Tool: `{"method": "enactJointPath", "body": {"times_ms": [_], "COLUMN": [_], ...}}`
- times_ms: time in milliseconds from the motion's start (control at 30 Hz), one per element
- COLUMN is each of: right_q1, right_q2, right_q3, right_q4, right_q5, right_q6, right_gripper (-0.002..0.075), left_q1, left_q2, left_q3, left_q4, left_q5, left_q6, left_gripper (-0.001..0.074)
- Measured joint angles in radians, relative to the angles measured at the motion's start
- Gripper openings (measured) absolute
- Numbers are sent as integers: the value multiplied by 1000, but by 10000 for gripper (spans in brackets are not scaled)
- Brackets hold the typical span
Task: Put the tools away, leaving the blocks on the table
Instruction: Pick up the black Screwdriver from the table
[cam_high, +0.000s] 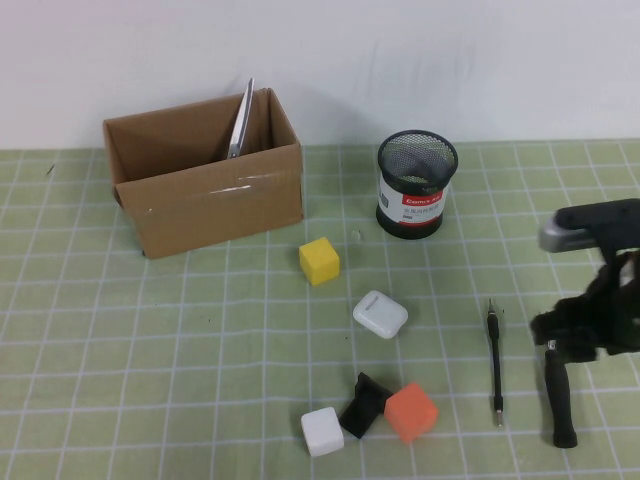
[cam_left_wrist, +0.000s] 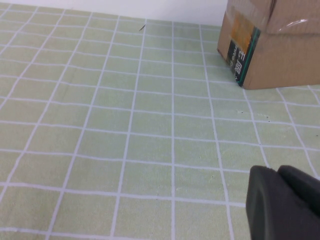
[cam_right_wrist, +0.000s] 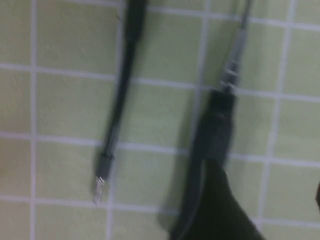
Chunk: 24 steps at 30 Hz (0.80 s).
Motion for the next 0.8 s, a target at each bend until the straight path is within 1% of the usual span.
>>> {"method": "enactJointPath", "body": {"times_ms": [133,367,400,433,500,533,700,800], "right_q1": [33,37,38,38,39,41,41,41], "right_q2": [53,180,195,214,237,239,230,181], "right_q3": [-1,-7,-7,-7,-14,-17,-19,-30], "right_q4": [-14,-24,-24,-26,-20,-22,-24,-38], "right_q5": [-60,-133,-137,-142,-146,-140,-142,-142], "right_q6": [57,93,104,113,126,129,136,136], "right_gripper": [353,344,328,293,170,144,147,147], "left_q1": [0,0,0,0,0,0,0,0], "left_q2": [0,0,0,0,0,0,0,0], "left_q3": [0,0,0,0,0,0,0,0], "left_q4": [0,0,0,-2,-2,-2,-2,-2], "left_q5": [0,0,0,0,0,0,0,0], "left_q6": [0,0,0,0,0,0,0,0], "left_gripper": [-1,-1,-1,-1,-1,-1,-1,-1]}}
